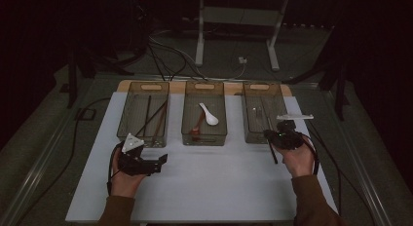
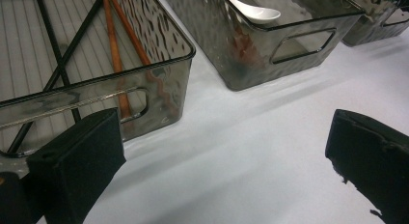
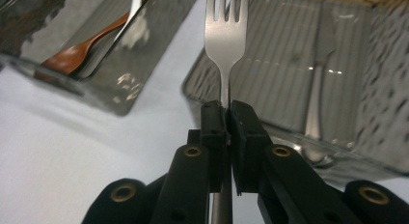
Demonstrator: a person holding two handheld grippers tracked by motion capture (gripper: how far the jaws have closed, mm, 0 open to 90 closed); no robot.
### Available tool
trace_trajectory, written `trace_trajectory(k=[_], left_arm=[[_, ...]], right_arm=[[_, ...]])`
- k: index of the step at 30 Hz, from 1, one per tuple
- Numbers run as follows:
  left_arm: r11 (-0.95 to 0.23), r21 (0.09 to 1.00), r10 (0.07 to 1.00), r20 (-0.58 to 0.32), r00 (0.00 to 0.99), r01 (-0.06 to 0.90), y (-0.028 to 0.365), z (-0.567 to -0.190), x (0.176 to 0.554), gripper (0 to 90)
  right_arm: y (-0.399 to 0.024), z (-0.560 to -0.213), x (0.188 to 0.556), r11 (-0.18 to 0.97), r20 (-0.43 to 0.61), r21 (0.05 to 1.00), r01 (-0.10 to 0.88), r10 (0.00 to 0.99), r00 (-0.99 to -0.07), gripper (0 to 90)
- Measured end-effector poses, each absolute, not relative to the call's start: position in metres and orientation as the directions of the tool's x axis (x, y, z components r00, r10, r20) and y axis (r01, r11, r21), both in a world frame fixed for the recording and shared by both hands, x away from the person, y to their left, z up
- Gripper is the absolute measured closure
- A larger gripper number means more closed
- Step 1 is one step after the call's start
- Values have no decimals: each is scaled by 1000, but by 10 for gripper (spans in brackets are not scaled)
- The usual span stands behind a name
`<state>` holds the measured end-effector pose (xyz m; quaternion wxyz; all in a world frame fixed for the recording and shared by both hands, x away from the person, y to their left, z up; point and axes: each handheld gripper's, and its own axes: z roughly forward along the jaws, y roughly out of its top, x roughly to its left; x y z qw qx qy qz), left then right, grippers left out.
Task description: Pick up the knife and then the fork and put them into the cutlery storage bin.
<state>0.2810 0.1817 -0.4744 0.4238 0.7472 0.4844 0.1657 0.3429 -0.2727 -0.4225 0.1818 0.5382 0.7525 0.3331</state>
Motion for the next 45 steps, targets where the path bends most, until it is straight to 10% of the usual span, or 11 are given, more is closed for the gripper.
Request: trace_trajectory(k=[45], left_arm=[[-172,797,876,-145,460,579,196,-473,274,11]], right_arm=[[-304,-423,448,-14,122,698,716,988,-99,858]])
